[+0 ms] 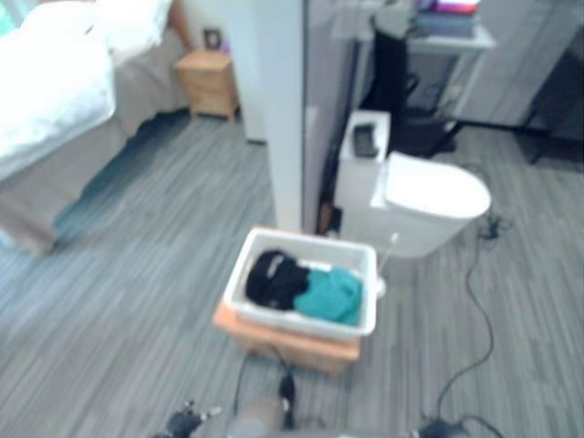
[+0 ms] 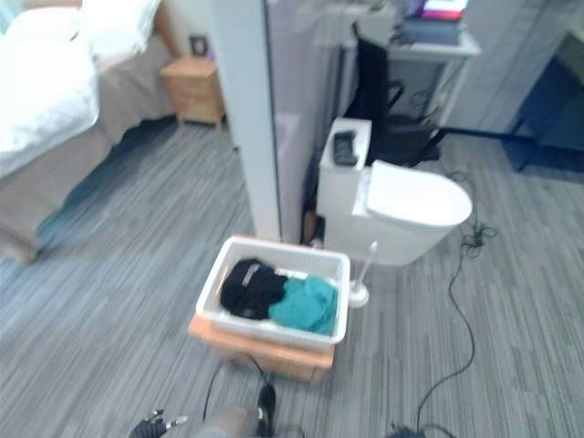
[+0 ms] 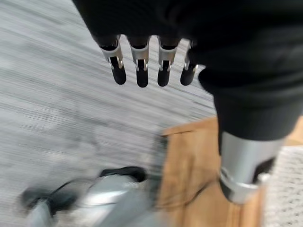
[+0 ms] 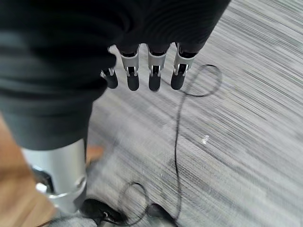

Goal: Grab the laundry basket,head to the washer,open it,put in the laundry and shut it.

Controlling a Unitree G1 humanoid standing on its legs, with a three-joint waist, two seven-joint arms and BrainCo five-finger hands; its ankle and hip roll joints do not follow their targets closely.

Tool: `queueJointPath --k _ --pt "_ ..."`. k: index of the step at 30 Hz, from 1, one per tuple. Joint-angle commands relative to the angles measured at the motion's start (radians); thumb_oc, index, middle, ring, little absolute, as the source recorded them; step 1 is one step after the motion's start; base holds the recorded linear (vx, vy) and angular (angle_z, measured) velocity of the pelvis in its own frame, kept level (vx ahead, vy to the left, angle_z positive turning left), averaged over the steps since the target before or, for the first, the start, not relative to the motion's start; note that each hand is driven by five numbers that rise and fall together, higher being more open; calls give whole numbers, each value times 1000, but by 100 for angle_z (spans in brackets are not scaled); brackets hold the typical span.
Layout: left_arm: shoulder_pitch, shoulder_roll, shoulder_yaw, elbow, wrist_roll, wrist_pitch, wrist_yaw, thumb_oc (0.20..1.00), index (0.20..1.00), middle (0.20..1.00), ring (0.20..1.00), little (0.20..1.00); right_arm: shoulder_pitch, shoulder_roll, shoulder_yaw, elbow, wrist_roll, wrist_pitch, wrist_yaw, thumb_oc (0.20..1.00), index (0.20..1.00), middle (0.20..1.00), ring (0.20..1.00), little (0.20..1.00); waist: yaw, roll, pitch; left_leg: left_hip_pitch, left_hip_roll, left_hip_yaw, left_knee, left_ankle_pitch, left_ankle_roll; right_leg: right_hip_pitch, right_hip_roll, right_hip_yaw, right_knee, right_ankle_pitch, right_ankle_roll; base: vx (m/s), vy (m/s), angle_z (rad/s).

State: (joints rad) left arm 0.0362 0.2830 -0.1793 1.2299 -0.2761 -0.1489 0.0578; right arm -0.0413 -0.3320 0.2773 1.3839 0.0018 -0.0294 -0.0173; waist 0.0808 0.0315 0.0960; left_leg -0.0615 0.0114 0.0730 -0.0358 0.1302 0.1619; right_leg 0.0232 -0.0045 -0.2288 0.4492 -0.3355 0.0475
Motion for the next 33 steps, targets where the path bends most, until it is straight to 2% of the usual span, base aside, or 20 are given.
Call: queueJointPath --k 1,9,20,26,33 --pt "-27 44 27 14 18 -27 2 1000 1000 1000 1000 1000 -3 -34 -8 -30 22 -7 -13 1000 1000 1000 1000 1000 34 -50 -24 -21 62 -58 140 -117 -233 67 -142 65 -413 293 73 147 102 -50" --pt "-21 52 49 -3 15 -31 4 1000 1000 1000 1000 1000 22 -15 -3 -27 -1 -3 1 1000 1000 1000 1000 1000 30 -59 -34 12 48 -38 116 -135 -222 73 -164 51 -422 303 89 62 26 3" --pt "-6 47 55 6 17 -30 2 1000 1000 1000 1000 1000 45 -20 -37 -8 16 -3 -3 1000 1000 1000 1000 1000 18 -61 -41 51 50 -39 74 -130 -226 81 -161 34 -430 306 97 30 -7 -1" --pt "11 81 96 -32 1 -34 14 1000 1000 1000 1000 1000 55 -28 -53 -4 27 -5 -6 1000 1000 1000 1000 1000 23 -61 -41 52 59 -55 62 -116 -237 82 -148 26 -438 301 90 -22 -40 4" --pt "-1 127 128 -121 -52 -41 27 1000 1000 1000 1000 1000 71 -29 -49 -24 39 -9 -10 1000 1000 1000 1000 1000 37 -61 -7 -41 80 -122 92 -59 -279 65 -103 -7 -426 257 46 -114 -87 29"
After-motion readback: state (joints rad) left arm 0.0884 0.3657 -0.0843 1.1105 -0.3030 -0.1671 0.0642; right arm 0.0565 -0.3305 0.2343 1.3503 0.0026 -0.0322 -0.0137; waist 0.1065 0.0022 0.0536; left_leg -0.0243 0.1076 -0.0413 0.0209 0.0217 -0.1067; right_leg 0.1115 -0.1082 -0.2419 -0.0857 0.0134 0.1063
